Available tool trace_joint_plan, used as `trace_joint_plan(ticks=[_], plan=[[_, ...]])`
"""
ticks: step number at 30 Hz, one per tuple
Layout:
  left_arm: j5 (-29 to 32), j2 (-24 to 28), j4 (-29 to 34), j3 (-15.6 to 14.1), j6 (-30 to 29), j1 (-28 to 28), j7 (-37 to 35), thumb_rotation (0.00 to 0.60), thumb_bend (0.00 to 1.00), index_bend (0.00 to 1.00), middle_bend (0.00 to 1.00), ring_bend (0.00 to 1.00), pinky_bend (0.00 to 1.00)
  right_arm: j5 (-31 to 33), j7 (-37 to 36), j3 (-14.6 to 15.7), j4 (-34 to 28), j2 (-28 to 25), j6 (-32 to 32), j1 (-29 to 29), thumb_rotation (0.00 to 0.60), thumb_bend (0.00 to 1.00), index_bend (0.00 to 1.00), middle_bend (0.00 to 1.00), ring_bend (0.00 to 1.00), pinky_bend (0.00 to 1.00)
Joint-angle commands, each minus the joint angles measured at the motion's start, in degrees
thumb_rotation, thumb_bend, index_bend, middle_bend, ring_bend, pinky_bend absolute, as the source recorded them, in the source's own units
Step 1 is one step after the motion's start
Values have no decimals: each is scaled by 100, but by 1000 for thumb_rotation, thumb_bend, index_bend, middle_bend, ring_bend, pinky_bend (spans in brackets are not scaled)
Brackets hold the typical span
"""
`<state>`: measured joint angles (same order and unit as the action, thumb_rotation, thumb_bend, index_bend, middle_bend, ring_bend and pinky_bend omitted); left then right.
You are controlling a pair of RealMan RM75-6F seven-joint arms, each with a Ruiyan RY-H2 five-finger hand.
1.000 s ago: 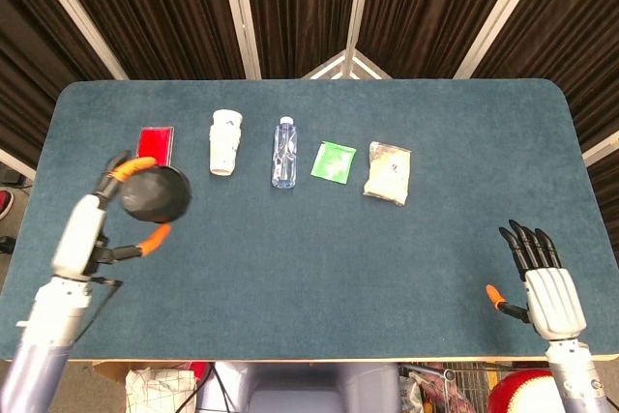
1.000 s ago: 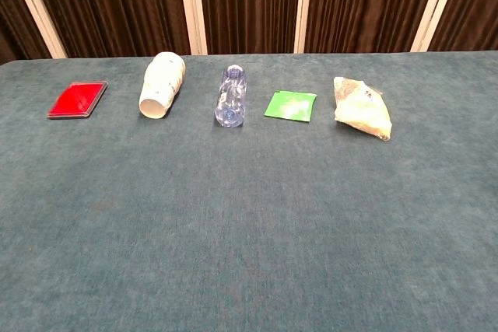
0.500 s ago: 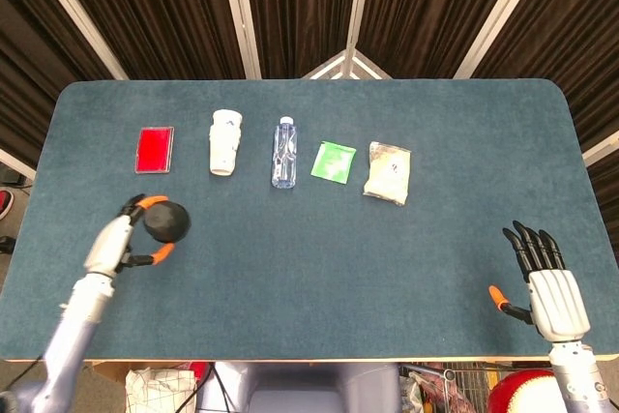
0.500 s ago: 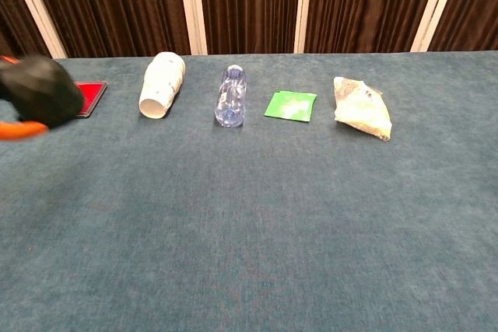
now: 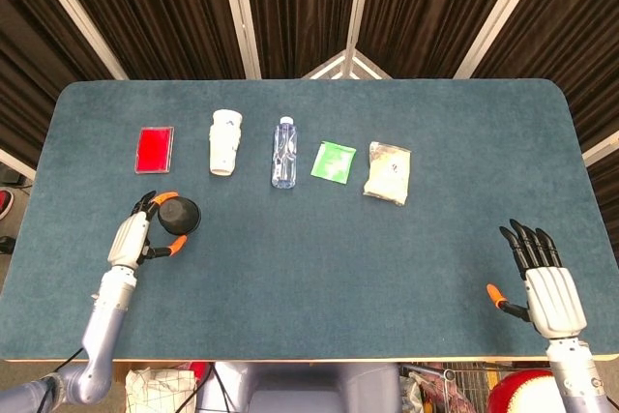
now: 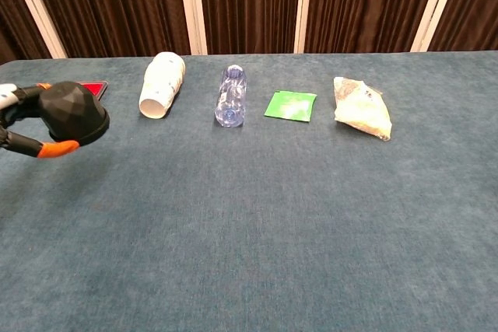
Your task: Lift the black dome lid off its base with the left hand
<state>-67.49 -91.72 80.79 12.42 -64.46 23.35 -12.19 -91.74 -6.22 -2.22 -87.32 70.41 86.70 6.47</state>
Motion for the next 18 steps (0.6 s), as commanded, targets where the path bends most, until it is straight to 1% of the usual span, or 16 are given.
trace_joint_plan(ticks=[1,6,10,15,18], plan=[[-23,-216,-273,-23,87,90,-58,600,529,227,290,0,0,2,-6,5,33,21,-11,6,600,288,68,24,68,11],[-64,-361,-403,-44,139,155,-17,600,529,224,277,0,0,14,-52,8,47,4,-19,3,600,288,68,24,68,11],[-23,-440,-466,-98,225,193,151,600,529,219,270,0,0,-2,-46,13,45,18,-26,13,600,289,68,24,68,11],[211,-474,-453,-165,454,231,477,600,522,204,266,0,0,7,-69,18,33,6,-35,11,600,289,68,24,68,11],[281,-515,-474,-197,464,252,733,600,522,203,257,0,0,11,-106,9,27,-12,-9,2,600,289,68,24,68,11]])
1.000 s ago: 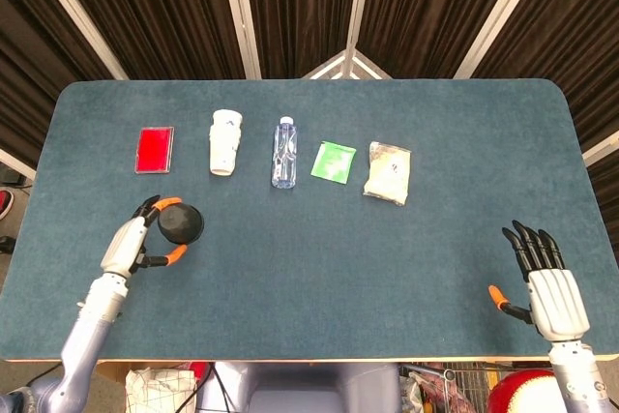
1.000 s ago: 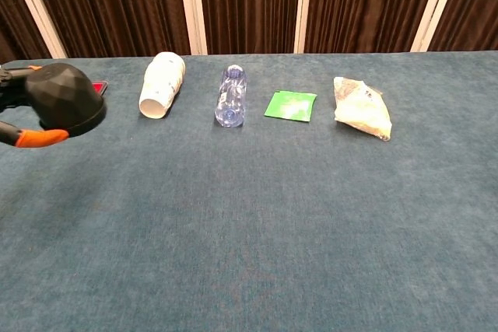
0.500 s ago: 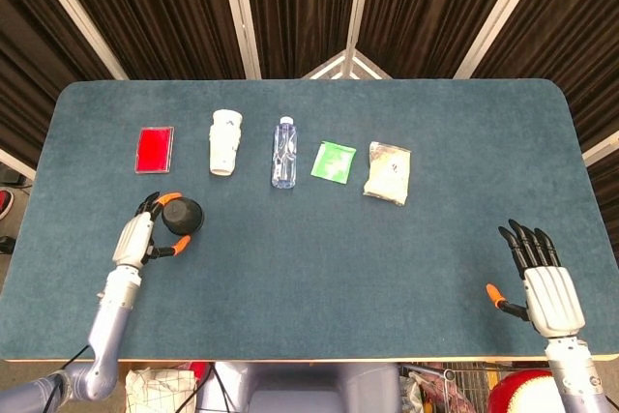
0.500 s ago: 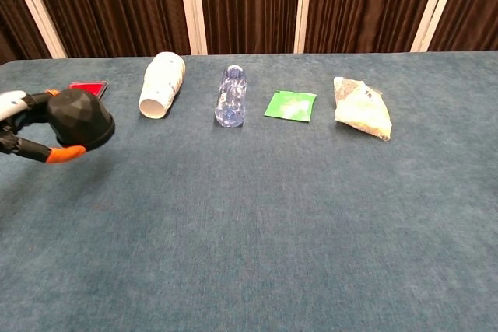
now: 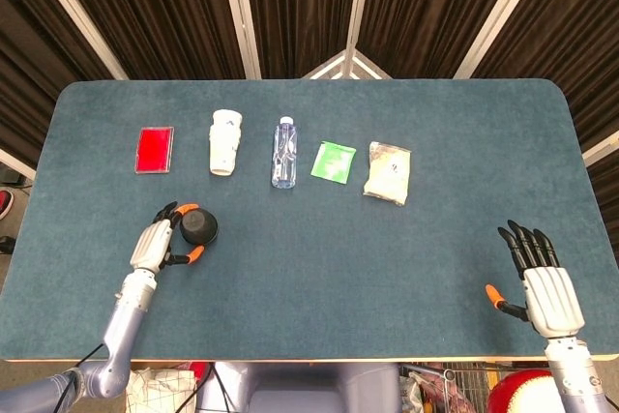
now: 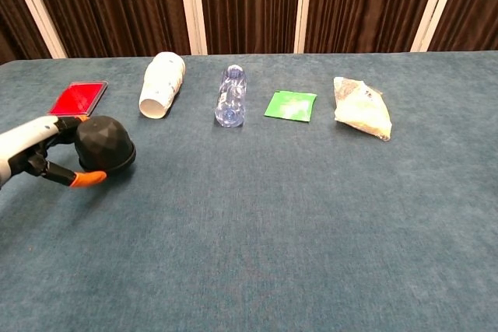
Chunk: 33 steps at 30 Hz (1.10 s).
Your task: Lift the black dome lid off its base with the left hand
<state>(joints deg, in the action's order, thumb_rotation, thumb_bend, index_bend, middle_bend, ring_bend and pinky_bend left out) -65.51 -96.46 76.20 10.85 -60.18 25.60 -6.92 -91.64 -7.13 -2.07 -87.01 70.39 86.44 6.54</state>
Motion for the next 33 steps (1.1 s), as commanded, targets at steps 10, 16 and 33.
trace_joint_plan(ticks=[10,16,33], plan=[[18,-94,65,-58,-125,8,422,600,521,201,211,0,0,-25,-76,-7,-17,-43,69,-22,600,289,68,24,68,11],[109,-10,116,-98,-74,-13,616,600,519,172,140,0,0,-21,-63,5,-13,-37,18,-5,600,289,68,24,68,11],[97,249,465,-135,80,-14,653,600,350,51,0,0,0,-25,-91,4,0,-14,41,-11,600,289,68,24,68,11]])
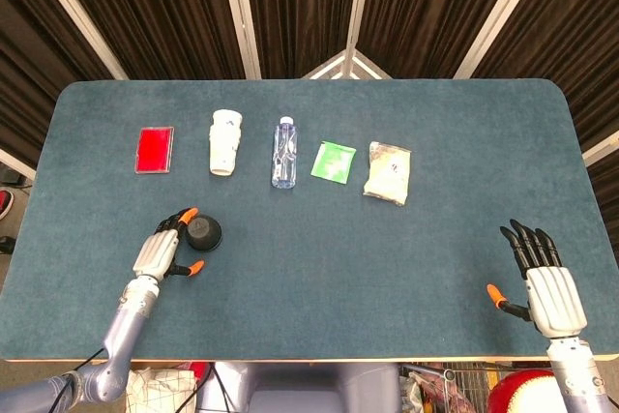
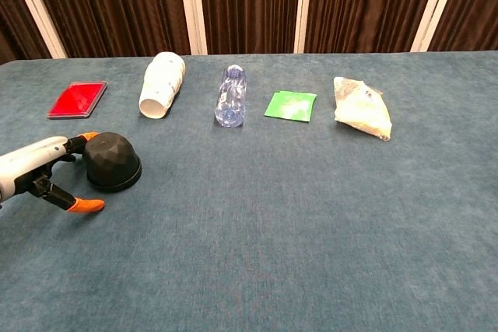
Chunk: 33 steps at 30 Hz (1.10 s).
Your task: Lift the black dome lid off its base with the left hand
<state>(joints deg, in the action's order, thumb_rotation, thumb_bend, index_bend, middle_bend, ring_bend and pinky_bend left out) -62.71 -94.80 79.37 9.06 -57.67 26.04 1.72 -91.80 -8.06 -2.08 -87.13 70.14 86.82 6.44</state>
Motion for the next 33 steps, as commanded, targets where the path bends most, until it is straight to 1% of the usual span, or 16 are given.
trace_joint_plan(ticks=[1,3,7,10,12,16,19,25,29,33], plan=[[-267,107,196,61,-268,-91,-304,600,350,48,0,0,0,-14,3,9,18,19,2,-1,600,289,68,24,68,11],[-450,159,264,84,-456,-156,-500,600,350,46,0,0,0,-23,14,21,31,38,-5,0,600,289,68,24,68,11],[-601,286,355,65,-587,-237,-686,600,350,43,0,0,0,-54,36,33,35,56,20,-7,600,288,68,24,68,11],[-627,347,360,33,-605,-278,-737,600,349,43,5,0,0,-76,26,41,14,27,39,-14,600,289,68,24,68,11],[-619,352,325,19,-600,-290,-739,600,347,43,20,0,0,-34,37,-15,-15,8,-18,40,600,289,68,24,68,11],[-532,281,287,83,-502,-236,-783,600,347,43,57,0,0,-20,56,9,-44,-15,-34,23,600,289,68,24,68,11],[-467,200,281,162,-418,-146,-744,600,346,43,95,0,0,-21,61,16,-46,-12,-44,25,600,289,68,24,68,11],[-307,49,394,314,-315,43,-502,600,347,47,128,0,0,-34,49,43,-22,-12,-23,-1,600,288,68,24,68,11],[-246,-36,444,293,-415,47,-281,600,347,48,150,0,0,-24,16,27,-3,1,-5,-2,600,289,68,24,68,11],[-183,-29,425,282,-422,34,-220,600,347,53,147,0,0,-32,-6,25,-13,-18,-16,9,600,288,68,24,68,11]])
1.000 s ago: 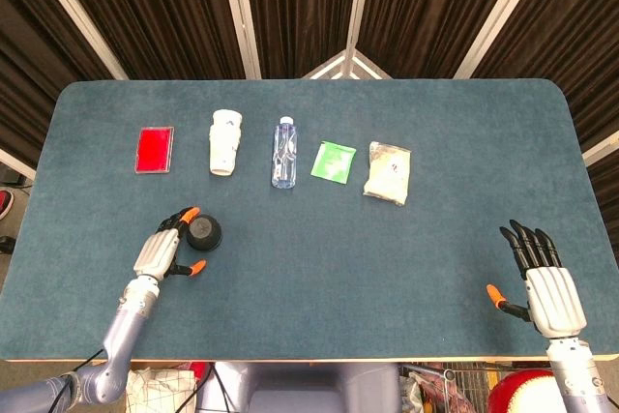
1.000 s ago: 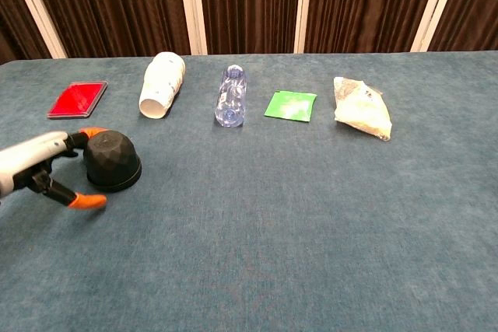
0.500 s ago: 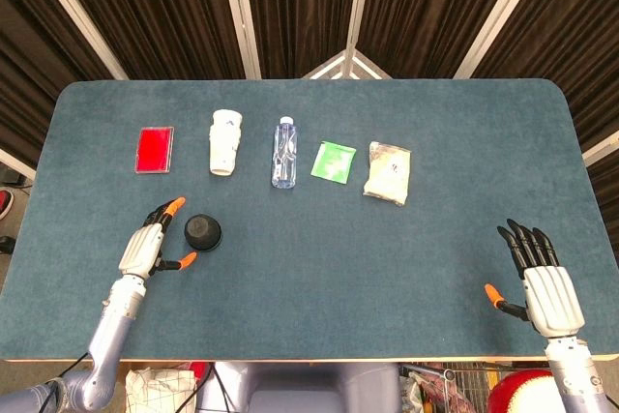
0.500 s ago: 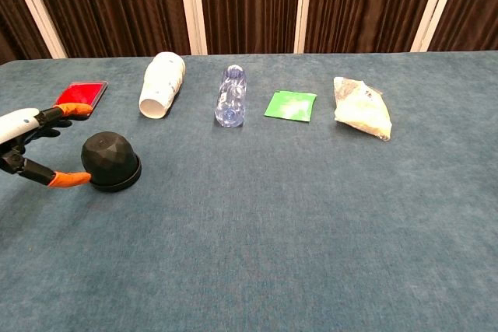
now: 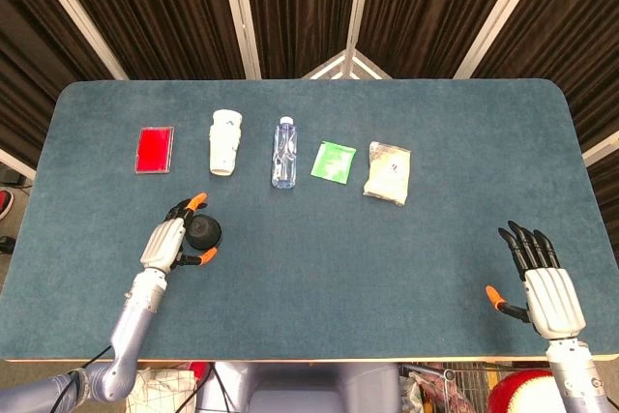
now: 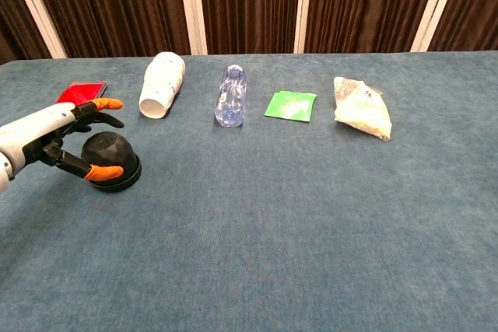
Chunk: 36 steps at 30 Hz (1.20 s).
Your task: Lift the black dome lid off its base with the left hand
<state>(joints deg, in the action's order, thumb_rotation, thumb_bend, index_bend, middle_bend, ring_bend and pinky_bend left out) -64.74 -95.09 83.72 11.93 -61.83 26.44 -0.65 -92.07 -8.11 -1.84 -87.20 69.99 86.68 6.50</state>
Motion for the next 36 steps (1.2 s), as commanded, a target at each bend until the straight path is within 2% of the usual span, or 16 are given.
trace_joint_plan(ticks=[1,12,22,30,36], plan=[[32,4,-16,-8,-3,-9,22,600,347,54,147,0,0,-5,3,0,-10,-6,-4,5,600,288,68,24,68,11],[30,69,-58,3,-43,-66,-130,600,349,64,166,0,0,19,96,3,-46,18,-65,25,600,289,68,24,68,11],[100,90,-199,-54,-8,-110,-110,600,405,89,199,0,0,-11,80,16,-19,39,-77,40,600,289,68,24,68,11],[66,41,-188,-27,53,-92,-288,600,587,118,327,0,0,-4,77,21,-24,36,-77,36,600,289,68,24,68,11],[-82,29,-170,-9,-32,-100,-436,600,644,135,398,0,0,-20,50,31,-26,24,-49,21,600,289,68,24,68,11]])
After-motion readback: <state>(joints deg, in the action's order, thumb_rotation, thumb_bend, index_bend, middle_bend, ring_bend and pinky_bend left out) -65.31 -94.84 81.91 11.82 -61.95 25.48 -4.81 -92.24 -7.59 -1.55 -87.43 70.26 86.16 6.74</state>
